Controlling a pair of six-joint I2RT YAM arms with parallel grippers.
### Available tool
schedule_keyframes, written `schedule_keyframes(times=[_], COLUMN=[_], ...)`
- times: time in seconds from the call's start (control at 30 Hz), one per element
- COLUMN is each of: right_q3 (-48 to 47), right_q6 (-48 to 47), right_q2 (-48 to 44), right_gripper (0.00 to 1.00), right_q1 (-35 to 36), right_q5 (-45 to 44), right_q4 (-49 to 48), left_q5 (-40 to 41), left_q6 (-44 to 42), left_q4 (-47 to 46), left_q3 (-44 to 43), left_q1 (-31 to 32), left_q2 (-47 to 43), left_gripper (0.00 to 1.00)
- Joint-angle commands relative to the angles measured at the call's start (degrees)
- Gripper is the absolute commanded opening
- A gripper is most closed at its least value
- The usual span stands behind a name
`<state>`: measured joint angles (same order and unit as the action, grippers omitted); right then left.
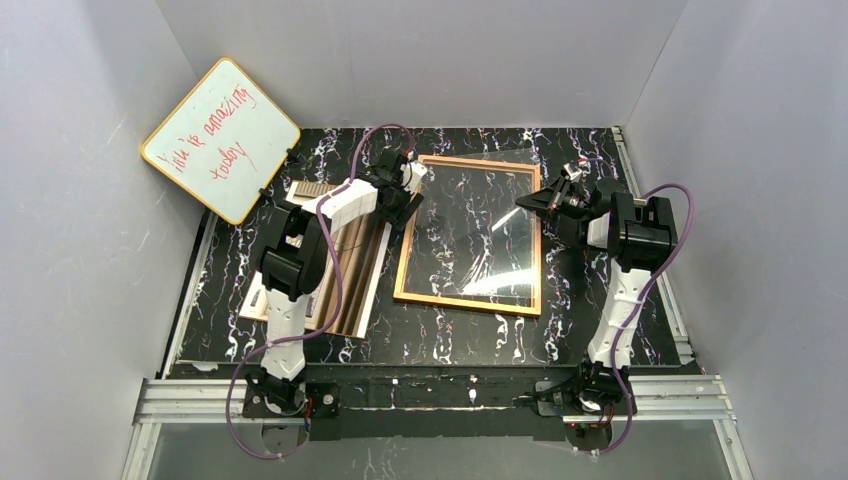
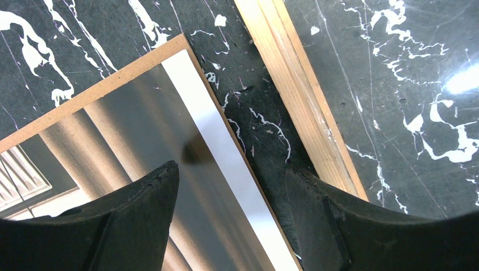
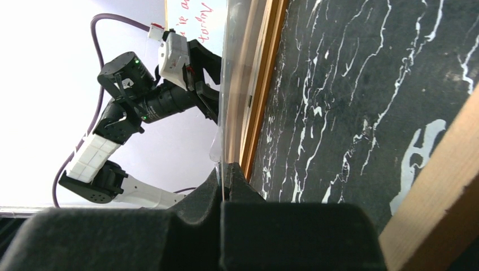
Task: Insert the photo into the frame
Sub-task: Place the photo frame item in the photo frame.
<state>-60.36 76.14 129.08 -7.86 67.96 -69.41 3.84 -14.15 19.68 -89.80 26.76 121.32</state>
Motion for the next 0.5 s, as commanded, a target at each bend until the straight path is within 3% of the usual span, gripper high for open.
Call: schedule_keyframes(times=[0.0, 0.47], right_q3=[-2.13, -4.14], right_q6=[-5.07, -7.05], right_q2=[-0.91, -0.74], right_gripper=[0.01, 0.01], right_q1=[-0.06, -0.49], right_q5=[-0.36, -0.29], right_q4=[3.55, 6.91], left_q5=[-0.88, -0.97], left_q6=[0.01, 0.17], left_q4=[3.23, 3.21], left_q3=[0.73, 0.66], left_q1=[0.92, 1.01], left_q2=[1.81, 1.74], left_gripper=[0.68, 0.68])
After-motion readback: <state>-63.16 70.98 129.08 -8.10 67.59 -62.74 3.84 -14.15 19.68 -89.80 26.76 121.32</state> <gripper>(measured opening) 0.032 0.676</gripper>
